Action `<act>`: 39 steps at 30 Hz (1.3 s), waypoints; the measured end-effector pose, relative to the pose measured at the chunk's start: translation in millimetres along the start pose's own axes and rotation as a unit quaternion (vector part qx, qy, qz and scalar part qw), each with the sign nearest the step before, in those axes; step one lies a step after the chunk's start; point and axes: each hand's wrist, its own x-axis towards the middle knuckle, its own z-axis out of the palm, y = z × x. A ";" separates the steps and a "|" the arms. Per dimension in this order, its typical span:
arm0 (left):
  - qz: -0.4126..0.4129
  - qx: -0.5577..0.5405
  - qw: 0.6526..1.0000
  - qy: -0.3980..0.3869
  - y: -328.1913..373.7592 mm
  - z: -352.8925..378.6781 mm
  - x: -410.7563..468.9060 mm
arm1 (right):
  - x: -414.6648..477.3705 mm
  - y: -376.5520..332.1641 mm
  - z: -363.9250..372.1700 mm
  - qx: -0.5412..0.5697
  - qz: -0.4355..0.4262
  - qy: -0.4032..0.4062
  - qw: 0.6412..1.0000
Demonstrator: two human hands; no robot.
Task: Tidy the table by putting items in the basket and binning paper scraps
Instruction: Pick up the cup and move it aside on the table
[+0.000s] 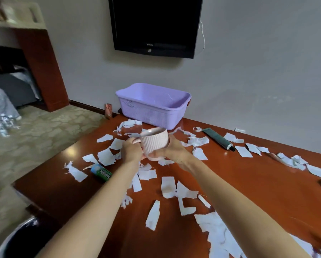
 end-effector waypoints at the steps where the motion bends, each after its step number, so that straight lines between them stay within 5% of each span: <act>1: 0.010 0.001 1.000 0.025 1.2 -8.0 9.7 | 7.5 -3.1 11.1 0.013 -0.015 0.004 1.000; 6: 0.023 -0.034 0.993 0.110 18.2 -42.5 64.1 | 58.0 -18.2 72.5 0.039 -0.039 0.012 0.998; 13: -0.088 -0.139 0.980 0.109 19.2 -90.9 140.4 | 115.4 -28.7 134.2 0.026 -0.002 -0.043 0.999; 23: -0.120 -0.256 0.946 0.159 0.6 -109.2 195.4 | 142.9 -8.4 146.9 -0.164 0.014 -0.097 0.982; 29: -0.130 -0.258 0.943 0.167 1.2 -109.9 198.3 | 142.3 3.9 135.7 -0.415 -0.093 -0.096 0.900; 35: -0.143 -0.265 0.937 0.177 16.3 -113.7 189.6 | 154.3 -4.5 134.4 -0.408 -0.072 -0.007 0.910; 39: -0.130 -0.242 0.939 0.206 5.3 -125.3 198.4 | 168.0 -6.9 145.8 -0.457 -0.027 -0.039 0.888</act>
